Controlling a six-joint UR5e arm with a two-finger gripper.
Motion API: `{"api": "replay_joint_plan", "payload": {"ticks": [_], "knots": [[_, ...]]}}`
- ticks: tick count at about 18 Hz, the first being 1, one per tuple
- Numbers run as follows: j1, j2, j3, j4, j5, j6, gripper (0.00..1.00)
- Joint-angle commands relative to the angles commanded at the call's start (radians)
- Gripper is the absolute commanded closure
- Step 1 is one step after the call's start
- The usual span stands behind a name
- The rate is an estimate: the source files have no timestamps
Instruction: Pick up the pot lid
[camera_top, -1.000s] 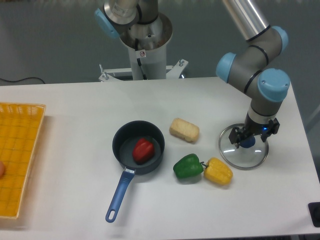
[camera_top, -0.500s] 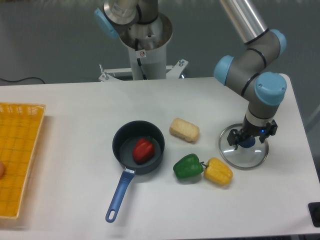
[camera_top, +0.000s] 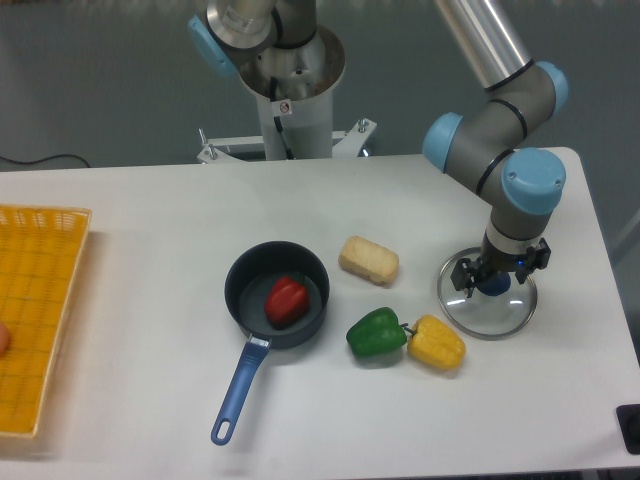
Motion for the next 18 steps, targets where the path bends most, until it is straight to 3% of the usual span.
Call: {"api": "replay_joint_plan", "payload": {"ticks": [7,18], "knots": [[0.002,0.003,-0.009,0.000,0.000,0.009,0.00],[0.011,0.008,-0.026,0.000,0.000,0.028,0.08]]}}
